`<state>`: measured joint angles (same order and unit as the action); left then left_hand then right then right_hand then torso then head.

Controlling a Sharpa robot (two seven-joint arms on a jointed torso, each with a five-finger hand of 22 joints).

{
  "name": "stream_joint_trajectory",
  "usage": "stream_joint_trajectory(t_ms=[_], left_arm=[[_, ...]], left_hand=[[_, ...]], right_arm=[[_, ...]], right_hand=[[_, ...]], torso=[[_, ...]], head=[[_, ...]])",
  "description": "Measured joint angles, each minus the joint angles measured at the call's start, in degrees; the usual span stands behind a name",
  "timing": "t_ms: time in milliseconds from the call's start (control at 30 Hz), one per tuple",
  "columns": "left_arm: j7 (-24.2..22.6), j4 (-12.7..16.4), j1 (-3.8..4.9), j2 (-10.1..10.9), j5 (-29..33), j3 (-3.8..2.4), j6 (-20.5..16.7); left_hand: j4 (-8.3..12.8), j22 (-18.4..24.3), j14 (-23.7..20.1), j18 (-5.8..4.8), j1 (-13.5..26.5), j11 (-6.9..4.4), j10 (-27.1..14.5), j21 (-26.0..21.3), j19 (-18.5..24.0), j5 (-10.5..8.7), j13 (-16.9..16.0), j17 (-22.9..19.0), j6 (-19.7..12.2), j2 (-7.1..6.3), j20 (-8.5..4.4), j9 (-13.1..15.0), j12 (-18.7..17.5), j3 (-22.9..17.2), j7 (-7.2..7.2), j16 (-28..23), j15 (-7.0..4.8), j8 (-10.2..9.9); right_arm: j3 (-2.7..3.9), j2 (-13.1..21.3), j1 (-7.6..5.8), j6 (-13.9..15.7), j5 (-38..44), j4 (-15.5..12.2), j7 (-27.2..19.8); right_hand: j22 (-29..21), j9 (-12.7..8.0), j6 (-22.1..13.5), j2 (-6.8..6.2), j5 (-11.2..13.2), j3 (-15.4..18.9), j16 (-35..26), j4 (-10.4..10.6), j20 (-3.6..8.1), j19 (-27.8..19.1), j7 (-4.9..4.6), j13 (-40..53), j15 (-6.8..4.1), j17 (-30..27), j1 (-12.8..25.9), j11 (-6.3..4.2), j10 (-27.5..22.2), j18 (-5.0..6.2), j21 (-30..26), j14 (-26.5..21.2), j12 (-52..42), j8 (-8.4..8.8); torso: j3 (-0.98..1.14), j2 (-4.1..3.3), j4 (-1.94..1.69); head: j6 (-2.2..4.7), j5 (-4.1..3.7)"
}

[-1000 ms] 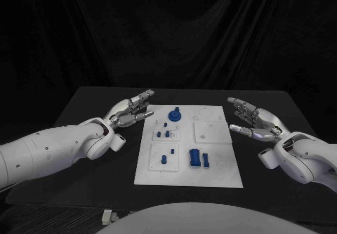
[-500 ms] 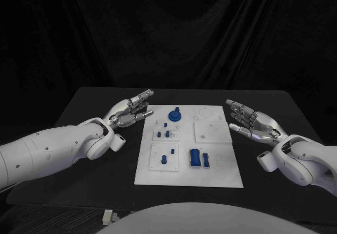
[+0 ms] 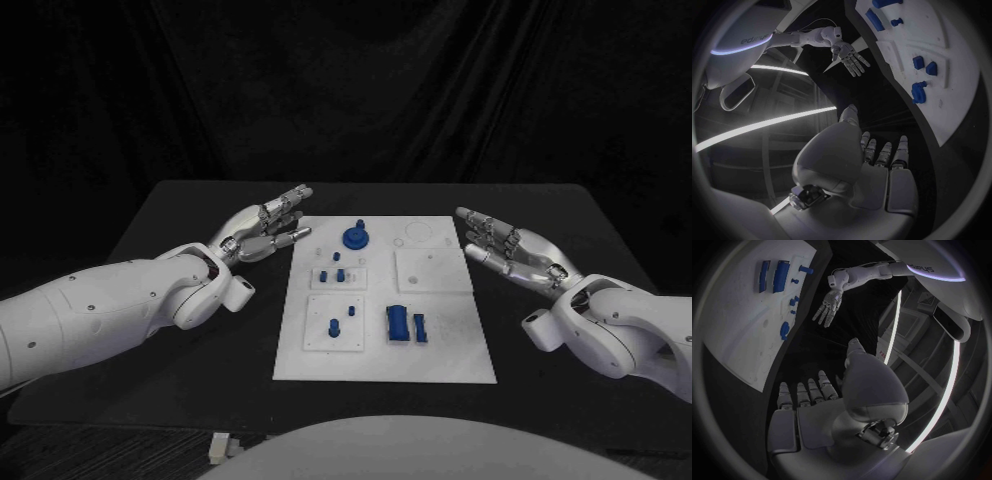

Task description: Assemble the parts on the task board

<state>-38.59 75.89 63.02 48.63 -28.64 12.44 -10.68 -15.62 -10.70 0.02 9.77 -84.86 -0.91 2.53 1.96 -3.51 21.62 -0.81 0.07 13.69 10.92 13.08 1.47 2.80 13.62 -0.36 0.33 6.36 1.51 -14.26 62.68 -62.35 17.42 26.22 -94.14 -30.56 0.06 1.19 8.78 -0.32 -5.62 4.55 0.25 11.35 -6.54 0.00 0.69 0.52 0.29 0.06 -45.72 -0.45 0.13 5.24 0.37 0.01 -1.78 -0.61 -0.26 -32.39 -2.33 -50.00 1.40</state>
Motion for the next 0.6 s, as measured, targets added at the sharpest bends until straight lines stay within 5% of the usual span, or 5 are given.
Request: stream_joint_trajectory(t_ms=[33, 100, 233, 400, 600], left_arm=[[0.06, 0.00, 0.00, 0.00, -0.01, 0.00, -0.02], [0.24, 0.19, -0.03, 0.01, 0.03, -0.26, -0.15], [0.63, 1.27, -0.28, -0.24, 0.79, -1.44, -1.13], [1.45, 3.54, -0.74, -0.94, 3.19, -3.56, -4.02], [3.38, 8.20, -1.66, -2.28, 10.09, -7.81, -12.03]], left_hand=[[0.52, 0.40, -0.02, 0.00, 3.20, 0.23, -0.23, -0.32, 0.43, -0.80, 0.11, 0.00, -0.46, -0.36, -0.43, -0.21, -0.43, -0.52, 0.15, 0.00, -0.02, -0.22], [1.61, 1.20, -0.01, -0.11, 9.57, 0.50, -0.78, -0.75, 1.36, -2.42, 0.29, 0.01, -1.57, -1.18, -1.35, -0.54, -1.10, -1.61, 0.13, 0.00, -0.66, -0.40], [3.58, 2.65, -0.01, -1.43, 21.06, 0.83, -1.42, -1.12, 2.54, -5.37, 0.55, 0.01, -3.40, -2.66, -3.00, -1.00, -1.80, -3.59, 0.25, 0.01, -2.71, -0.75], [5.53, 4.07, -0.10, -2.34, 32.25, 0.83, -1.82, -1.41, 3.07, -8.21, 0.62, 0.02, -5.24, -4.10, -4.74, -1.22, -2.26, -5.54, 0.27, 0.01, -4.62, -1.02], [7.63, 5.93, 0.10, -3.73, 43.55, 0.96, -1.97, -1.64, 3.34, -11.08, 0.71, 0.02, -6.78, -5.62, -6.47, -1.33, -2.46, -7.30, 0.33, 0.01, -5.45, -1.24]], right_arm=[[0.03, -0.03, 0.00, 0.00, -0.01, 0.00, 0.01], [0.42, -0.43, 0.01, 0.13, -0.17, 0.14, 0.03], [2.19, -2.48, 0.17, 1.06, -1.25, 0.55, 0.05], [5.20, -6.20, 0.65, 3.83, -4.19, 1.36, 0.07], [10.65, -13.22, 1.35, 11.39, -11.79, 2.78, 0.12]], right_hand=[[0.00, -0.65, -1.49, 0.26, 2.74, -2.73, 0.00, -2.00, 1.14, 0.01, -0.42, -0.28, 0.00, 0.00, 7.99, 0.12, -0.10, -2.75, 0.00, 0.00, 1.02, 0.35], [0.00, -1.00, -4.69, 0.39, 5.11, -4.28, 0.00, -4.89, 5.48, 0.01, -0.68, -0.45, 0.00, 0.00, 19.90, 0.26, -0.13, -4.59, 0.00, 0.00, 1.54, 0.41], [0.01, -1.09, -8.59, 0.37, 5.42, -4.55, 0.00, -10.93, 6.25, 0.01, -0.68, -0.46, 0.00, 0.01, 33.55, 0.26, -0.13, -4.85, 0.00, 0.00, 1.58, 0.41], [0.01, -1.13, -8.59, 0.36, 5.42, -4.56, 0.00, -11.20, 6.24, 0.01, -0.68, -0.46, 0.01, 0.01, 40.31, 0.26, -0.13, -4.84, 0.00, 0.00, 1.58, 0.41], [0.01, -1.14, -8.59, 0.33, 5.41, -4.55, 0.00, -11.20, 6.24, 0.01, -0.68, -0.46, 0.01, 0.01, 45.30, 0.26, -0.13, -4.84, 0.00, 0.00, 1.57, 0.41]], torso=[[0.00, -0.01, 0.00], [0.01, 0.00, 0.01], [0.01, 0.07, 0.08], [0.04, 0.23, 0.38], [0.11, 0.54, 1.02]], head=[[0.02, 0.00], [0.25, -0.07], [1.34, -0.19], [3.84, -0.42], [8.70, -0.82]])
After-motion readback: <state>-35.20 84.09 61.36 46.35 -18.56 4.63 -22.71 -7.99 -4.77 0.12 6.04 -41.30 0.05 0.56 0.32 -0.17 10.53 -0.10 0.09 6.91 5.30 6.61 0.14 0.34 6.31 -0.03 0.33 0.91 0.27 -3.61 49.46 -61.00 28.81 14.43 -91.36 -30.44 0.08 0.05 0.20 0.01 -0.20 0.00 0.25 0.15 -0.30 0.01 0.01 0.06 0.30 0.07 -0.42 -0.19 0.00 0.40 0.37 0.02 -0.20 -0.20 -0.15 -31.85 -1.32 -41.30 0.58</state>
